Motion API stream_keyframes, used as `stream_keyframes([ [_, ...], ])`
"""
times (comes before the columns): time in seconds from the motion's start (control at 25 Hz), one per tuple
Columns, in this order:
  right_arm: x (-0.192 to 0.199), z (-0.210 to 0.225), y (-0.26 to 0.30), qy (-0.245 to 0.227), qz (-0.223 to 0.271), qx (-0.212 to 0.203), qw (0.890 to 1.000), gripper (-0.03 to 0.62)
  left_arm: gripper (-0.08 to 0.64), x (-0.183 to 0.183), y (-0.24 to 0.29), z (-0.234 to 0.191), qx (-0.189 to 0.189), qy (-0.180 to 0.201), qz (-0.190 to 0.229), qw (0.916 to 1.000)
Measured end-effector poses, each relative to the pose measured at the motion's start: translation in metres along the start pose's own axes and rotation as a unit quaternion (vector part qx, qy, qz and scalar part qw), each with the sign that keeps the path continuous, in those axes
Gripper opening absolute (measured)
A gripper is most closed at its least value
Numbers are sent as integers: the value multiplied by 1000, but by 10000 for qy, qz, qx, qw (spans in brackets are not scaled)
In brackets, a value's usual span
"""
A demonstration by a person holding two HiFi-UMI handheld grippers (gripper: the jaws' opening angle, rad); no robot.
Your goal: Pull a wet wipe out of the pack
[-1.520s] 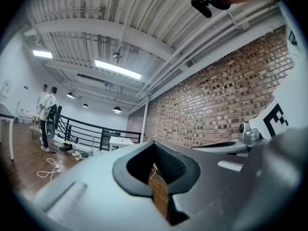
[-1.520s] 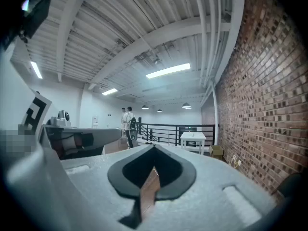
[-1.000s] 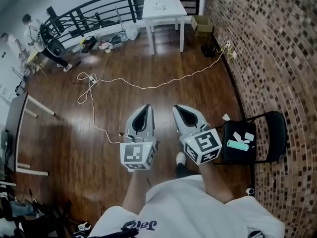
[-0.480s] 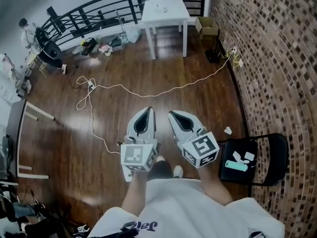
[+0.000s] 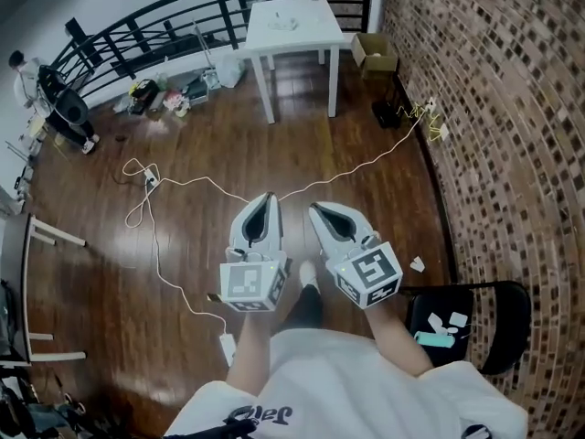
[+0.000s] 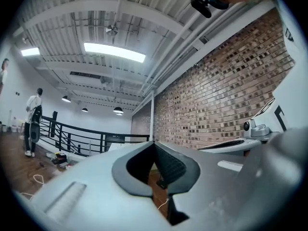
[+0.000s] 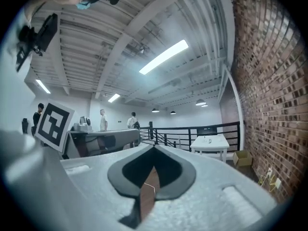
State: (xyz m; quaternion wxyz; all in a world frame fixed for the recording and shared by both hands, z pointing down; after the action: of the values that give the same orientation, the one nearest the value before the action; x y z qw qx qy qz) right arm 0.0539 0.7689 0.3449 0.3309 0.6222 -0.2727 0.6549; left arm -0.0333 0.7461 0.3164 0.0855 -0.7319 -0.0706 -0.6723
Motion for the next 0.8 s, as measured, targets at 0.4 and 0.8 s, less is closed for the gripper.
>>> stream_keyframes([
  [0.4, -55, 142, 140, -438, 254, 241, 9984, -8, 6, -6, 197, -74, -87, -550, -40, 9984],
  [0.8, -52, 250, 231, -306, 286, 42, 9991, -8, 15, 12, 325, -101, 124, -789, -176, 9966],
])
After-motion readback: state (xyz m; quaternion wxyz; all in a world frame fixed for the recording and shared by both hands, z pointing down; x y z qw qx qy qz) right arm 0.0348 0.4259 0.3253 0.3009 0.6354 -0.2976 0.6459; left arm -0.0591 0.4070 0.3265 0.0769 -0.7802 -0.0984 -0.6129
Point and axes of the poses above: the fingertips, and each gripper's own axes: y forward along the fingers, z to its right, x out of its underside, the point moved 2 cm from there along -y, backward along the fingers, and after that the axes turned 12 degrees about -x, right-handed, at the moved point
